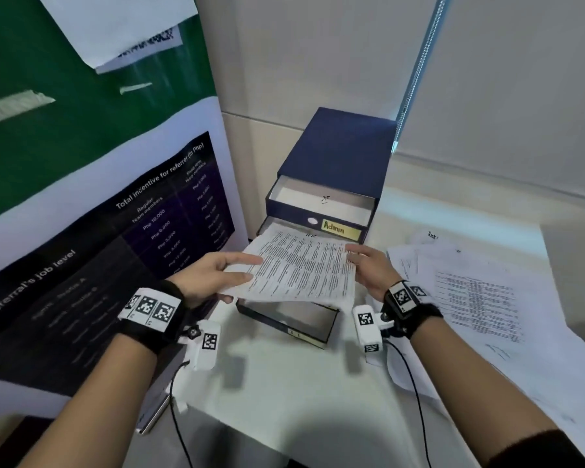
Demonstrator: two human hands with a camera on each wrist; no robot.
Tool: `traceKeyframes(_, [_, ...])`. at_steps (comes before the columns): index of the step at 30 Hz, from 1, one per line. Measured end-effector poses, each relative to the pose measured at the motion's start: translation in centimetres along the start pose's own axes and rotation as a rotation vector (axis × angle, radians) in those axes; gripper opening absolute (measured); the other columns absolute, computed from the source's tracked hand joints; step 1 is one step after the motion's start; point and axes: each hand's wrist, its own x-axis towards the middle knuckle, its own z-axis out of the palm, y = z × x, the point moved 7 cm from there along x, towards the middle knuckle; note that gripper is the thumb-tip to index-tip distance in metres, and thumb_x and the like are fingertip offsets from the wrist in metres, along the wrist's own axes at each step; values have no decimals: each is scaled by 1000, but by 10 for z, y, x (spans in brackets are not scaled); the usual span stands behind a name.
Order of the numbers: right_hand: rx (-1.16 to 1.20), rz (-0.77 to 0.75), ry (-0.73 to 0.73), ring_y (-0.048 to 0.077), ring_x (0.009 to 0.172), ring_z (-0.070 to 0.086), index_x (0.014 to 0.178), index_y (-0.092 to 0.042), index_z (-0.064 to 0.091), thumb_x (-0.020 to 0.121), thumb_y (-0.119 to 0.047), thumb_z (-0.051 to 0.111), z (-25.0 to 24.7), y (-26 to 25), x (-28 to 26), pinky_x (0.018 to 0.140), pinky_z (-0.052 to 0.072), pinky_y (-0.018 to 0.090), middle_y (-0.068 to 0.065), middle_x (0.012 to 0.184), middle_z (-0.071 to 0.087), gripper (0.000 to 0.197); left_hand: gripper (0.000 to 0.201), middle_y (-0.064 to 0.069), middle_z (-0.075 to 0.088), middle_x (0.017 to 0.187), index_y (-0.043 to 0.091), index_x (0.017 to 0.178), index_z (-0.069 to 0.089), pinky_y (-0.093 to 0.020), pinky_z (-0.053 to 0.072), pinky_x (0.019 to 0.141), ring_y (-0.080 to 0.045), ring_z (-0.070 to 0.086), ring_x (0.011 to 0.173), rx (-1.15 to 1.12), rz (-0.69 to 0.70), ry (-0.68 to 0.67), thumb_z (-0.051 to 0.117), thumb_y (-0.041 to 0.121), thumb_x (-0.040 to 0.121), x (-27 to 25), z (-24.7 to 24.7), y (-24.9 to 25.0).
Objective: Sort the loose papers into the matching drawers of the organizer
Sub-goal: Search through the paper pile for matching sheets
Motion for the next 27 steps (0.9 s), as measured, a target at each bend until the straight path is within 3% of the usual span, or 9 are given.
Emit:
traceKeyframes(3, [-60, 121, -235, 25, 99, 71, 133, -12, 50, 91, -18, 69, 8, 14, -17, 72, 59, 35, 13, 119, 69, 47, 32, -11, 69, 94, 11, 127, 60, -17, 39, 37, -8, 55, 44, -13, -57, 182, 57, 2, 96, 18, -9, -13])
traceKeyframes(6, [-79, 210, -393, 16, 79, 69, 122, -12, 59, 86, -6, 72, 19, 35, -39, 67, 60, 29, 10, 108, 70, 39, 27, -8, 67, 92, 11, 121, 64, -17, 37, 37, -7, 50, 43, -20, -94, 325, 62, 8, 95, 35, -13, -29])
traceKeyframes(9, [-12, 116, -240, 17, 68, 67, 104, 2, 65, 84, 9, 67, 15, 31, -24, 64, 60, 24, 15, 93, 67, 20, 18, -8, 64, 85, 7, 109, 71, -15, 38, 39, -4, 46, 42, -59, -121, 337, 66, 7, 92, 50, -11, -33])
traceKeyframes(13, [-22, -12, -32, 21, 85, 70, 90, -1, 73, 85, 4, 70, 8, 6, 16, 68, 59, 25, 19, 111, 70, 8, 12, -4, 65, 65, 1, 99, 75, -18, 50, 52, -7, 52, 48, -97, -109, 449, 68, 4, 90, 85, -19, -21])
traceKeyframes(17, [-108, -58, 93, 16, 83, 69, 97, -9, 76, 87, -5, 70, -5, -7, 40, 66, 58, 23, 10, 105, 74, 12, 17, -18, 72, 100, -2, 100, 72, -31, 57, 90, -25, 71, 88, -216, -132, 478, 71, -4, 84, 134, -17, -14])
traceKeyframes(19, [24, -62, 50, 20, 90, 70, 101, 0, 73, 89, -1, 67, -19, -6, 40, 83, 59, 27, 17, 108, 72, 14, 28, -18, 67, 118, 2, 112, 69, -35, 50, 103, -30, 66, 107, -51, -152, 435, 71, 3, 84, 150, -10, -8])
traceKeyframes(21, [9, -90, 123, 22, 85, 70, 95, -1, 74, 90, 0, 66, -55, 3, 37, 84, 59, 30, 20, 104, 72, 10, 35, -12, 61, 129, 5, 123, 66, -33, 42, 109, -29, 59, 119, 254, -152, 440, 68, 13, 88, 155, -6, 1])
traceKeyframes(24, [-404, -110, 344, 23, 87, 68, 98, -8, 75, 89, 0, 62, -136, 27, 33, 78, 55, 27, 14, 106, 73, 18, 22, -11, 60, 125, 15, 108, 75, -31, 44, 103, -29, 59, 113, 706, -21, 534, 69, 16, 86, 147, 5, 30])
traceKeyframes(27, [-1045, 125, 375, 30, 122, 55, 134, -12, 57, 90, -14, 60, -207, 76, 36, 101, 44, 33, 13, 136, 57, 43, 15, 1, 69, 95, 27, 89, 78, -29, 50, 85, -21, 64, 89, 764, 134, 378, 68, 16, 87, 141, 53, 53])
